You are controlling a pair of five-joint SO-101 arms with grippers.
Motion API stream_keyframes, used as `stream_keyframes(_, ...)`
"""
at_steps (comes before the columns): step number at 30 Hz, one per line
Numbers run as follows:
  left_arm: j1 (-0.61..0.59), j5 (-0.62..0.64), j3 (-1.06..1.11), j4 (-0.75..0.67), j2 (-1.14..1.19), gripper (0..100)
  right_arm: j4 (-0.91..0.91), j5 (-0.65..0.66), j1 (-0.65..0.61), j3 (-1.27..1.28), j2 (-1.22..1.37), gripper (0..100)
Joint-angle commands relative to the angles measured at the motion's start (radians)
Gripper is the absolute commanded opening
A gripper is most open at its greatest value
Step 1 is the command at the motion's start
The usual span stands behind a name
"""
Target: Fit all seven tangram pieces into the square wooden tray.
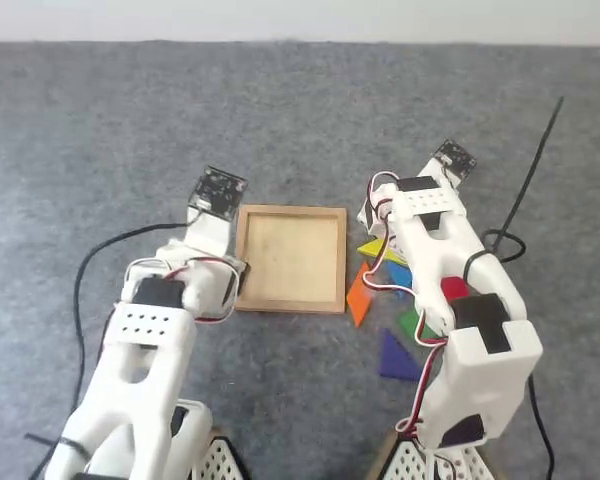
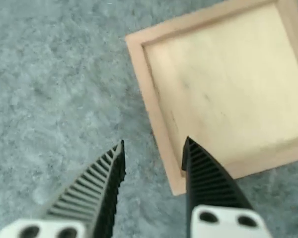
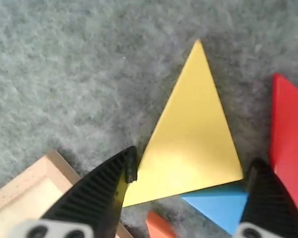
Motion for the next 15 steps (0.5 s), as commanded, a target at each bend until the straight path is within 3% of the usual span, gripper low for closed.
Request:
stream_keyframes(1, 0.006, -0.025, 0.018, -0.092, -0.038, 19, 0.041, 0.015, 0.031, -0.018, 0.019, 35.8)
stream_keyframes(8, -0.011, -0.037, 0.079, -0.207, -0.032, 19, 0.045, 0.021, 0.031, -0.026, 0.019, 35.8)
stream_keyframes(15, -0.025, -0.037, 0.084, -0.215, -0.031, 18, 0.054, 0.092, 0.033, -0.038, 0.019, 35.8)
